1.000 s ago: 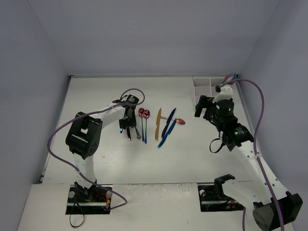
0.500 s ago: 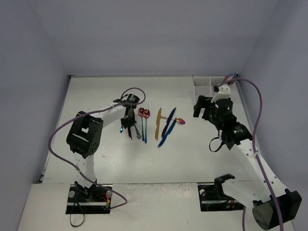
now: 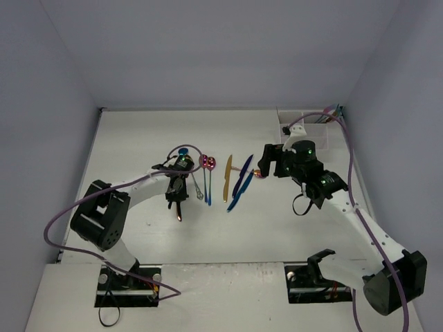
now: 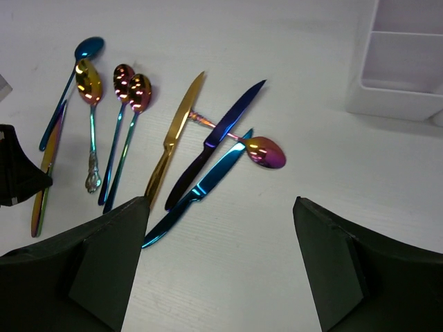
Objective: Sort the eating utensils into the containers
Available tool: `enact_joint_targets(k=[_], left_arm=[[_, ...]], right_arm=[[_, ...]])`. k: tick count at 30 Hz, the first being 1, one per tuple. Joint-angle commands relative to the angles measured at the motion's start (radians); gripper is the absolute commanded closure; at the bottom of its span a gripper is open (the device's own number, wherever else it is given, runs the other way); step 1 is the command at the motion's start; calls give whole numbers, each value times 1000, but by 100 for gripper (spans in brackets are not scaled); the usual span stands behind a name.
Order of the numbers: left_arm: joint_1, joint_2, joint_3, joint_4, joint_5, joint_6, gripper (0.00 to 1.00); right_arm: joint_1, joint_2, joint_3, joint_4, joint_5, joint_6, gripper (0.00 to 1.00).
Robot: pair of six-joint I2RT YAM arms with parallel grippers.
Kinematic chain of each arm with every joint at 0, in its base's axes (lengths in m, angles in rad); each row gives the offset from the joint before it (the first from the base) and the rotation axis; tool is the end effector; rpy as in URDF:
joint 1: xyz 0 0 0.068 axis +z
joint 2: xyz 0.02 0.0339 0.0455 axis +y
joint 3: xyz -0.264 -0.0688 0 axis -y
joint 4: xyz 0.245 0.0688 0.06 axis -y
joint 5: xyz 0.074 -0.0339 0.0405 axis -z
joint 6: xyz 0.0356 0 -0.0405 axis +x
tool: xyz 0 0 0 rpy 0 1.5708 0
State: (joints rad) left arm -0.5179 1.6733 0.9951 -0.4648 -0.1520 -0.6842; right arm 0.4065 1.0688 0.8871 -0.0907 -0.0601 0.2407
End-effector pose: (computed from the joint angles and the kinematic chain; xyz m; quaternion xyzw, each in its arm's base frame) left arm 0.2813 -0.1541 0.1698 -0.0970 0.9697 -0.0585 0.2165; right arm 0.2290 0.1009 0.3302 -0.0840 0.7920 0.2148 0.5653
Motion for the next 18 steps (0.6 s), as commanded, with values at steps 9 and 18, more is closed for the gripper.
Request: enact_joint_targets(k=[9, 18], left_arm=[[-96, -425, -125, 53, 21, 141, 100], [-167, -585, -127, 229, 126, 258, 100]], right_arm=[[87, 133, 141, 62, -185, 132, 17], [203, 234, 260, 137, -234, 233, 17]])
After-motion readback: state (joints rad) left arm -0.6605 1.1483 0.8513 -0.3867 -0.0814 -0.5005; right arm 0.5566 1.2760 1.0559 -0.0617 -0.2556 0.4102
